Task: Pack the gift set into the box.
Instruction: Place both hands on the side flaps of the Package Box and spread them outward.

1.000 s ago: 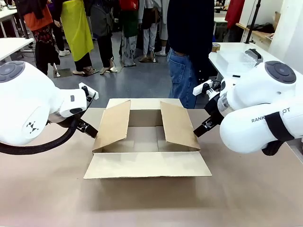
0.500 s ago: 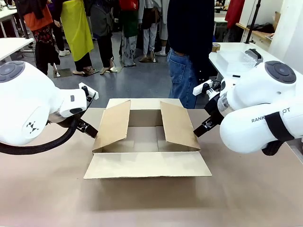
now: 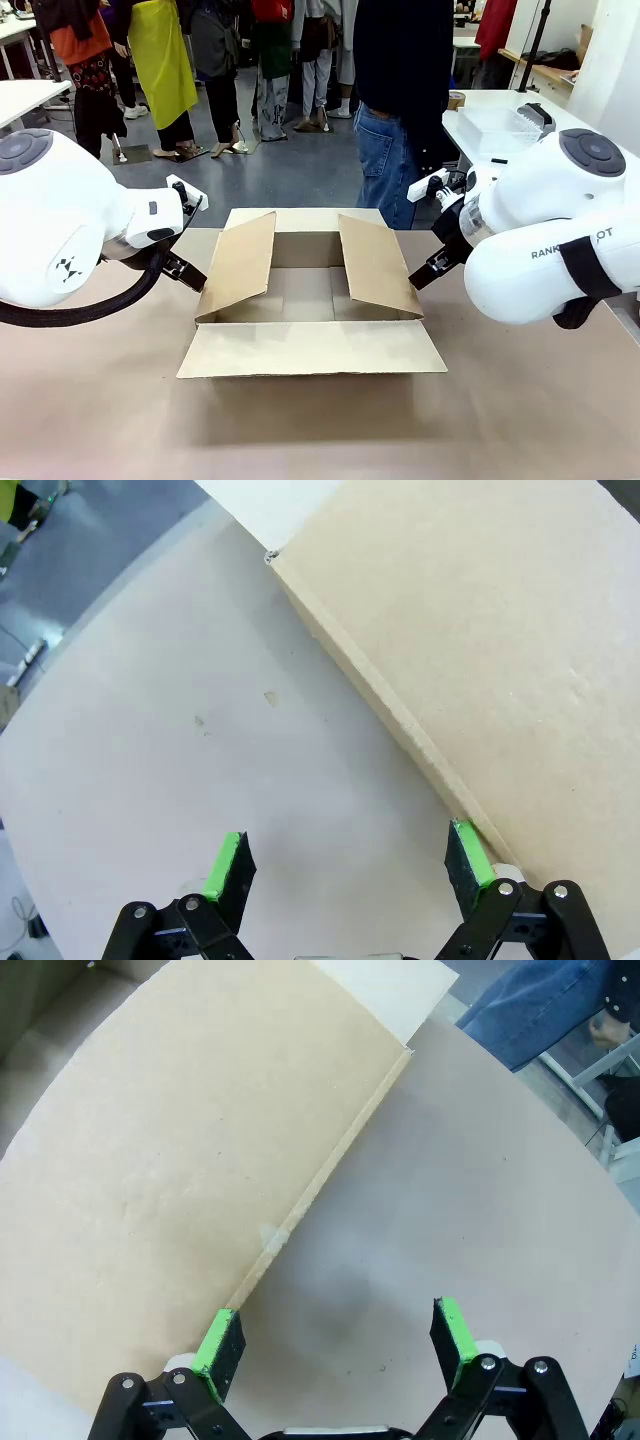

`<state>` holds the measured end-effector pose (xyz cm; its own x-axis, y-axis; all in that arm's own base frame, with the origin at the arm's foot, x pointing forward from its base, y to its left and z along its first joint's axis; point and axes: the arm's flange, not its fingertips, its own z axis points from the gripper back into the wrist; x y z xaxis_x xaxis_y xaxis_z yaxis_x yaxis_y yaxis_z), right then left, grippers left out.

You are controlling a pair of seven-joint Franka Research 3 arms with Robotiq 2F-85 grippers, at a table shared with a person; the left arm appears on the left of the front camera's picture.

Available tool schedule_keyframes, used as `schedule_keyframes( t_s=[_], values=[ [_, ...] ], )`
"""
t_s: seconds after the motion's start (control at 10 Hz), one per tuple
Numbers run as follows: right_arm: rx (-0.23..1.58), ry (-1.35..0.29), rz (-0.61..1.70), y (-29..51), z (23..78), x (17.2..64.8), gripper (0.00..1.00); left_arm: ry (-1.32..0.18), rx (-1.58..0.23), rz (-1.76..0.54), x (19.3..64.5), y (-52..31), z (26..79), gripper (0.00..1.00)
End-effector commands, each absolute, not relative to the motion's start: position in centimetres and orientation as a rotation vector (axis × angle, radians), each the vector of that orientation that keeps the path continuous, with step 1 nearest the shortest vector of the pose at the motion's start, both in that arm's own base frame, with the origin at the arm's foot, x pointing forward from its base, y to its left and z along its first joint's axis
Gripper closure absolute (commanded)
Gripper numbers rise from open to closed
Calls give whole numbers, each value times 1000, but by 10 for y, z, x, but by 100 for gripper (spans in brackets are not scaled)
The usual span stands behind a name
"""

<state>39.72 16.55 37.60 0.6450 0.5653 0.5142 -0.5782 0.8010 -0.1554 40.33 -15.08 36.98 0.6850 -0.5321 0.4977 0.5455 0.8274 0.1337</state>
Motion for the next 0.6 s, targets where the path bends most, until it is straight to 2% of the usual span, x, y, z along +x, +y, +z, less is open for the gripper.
schedule_keyframes(
  t_s=[0.0,0.3,0.5],
  values=[
    [24,-577,650,166,376,397,0,-550,-26,-605,403,-151,370,0],
    [24,-577,651,166,376,397,0,-549,-26,-604,403,-151,370,0],
    [90,-626,647,139,428,398,0,-568,103,-538,388,-109,416,0]
  ],
)
